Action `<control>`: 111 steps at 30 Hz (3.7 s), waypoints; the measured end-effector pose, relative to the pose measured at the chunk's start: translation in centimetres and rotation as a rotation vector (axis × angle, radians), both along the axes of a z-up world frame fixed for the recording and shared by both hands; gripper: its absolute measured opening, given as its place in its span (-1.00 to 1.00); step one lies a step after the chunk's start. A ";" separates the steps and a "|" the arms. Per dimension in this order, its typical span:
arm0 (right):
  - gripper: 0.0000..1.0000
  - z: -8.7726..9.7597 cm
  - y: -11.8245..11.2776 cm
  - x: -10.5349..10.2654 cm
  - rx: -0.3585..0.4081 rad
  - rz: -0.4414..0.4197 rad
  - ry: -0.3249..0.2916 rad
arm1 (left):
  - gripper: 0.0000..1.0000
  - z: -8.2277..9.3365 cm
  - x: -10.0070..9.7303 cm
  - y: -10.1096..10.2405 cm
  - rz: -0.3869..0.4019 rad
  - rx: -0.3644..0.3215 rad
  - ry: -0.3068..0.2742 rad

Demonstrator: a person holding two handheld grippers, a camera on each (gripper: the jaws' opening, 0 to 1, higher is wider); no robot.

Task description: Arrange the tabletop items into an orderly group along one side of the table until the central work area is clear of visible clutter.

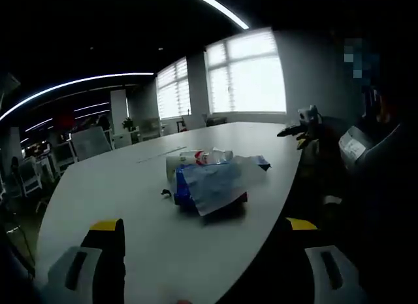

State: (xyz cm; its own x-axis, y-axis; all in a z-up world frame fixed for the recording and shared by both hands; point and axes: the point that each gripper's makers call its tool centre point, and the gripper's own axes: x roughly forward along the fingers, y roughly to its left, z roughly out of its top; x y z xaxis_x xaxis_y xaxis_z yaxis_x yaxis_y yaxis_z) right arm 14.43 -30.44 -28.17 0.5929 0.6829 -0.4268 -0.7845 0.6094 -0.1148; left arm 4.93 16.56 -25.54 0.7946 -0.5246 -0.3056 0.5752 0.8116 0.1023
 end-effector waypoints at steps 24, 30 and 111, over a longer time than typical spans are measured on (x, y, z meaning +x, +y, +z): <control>1.00 0.4 0.0 -0.2 0.004 0.010 -0.012 | 1.00 0.9 0.2 -0.4 -0.013 0.005 -0.018; 1.00 0.4 -0.3 -0.2 0.004 0.002 -0.012 | 1.00 0.8 0.3 -0.6 -0.015 0.000 -0.019; 0.88 0.9 3.6 1.0 0.021 0.032 -0.077 | 1.00 -0.3 -0.1 -0.3 -0.016 -0.013 -0.012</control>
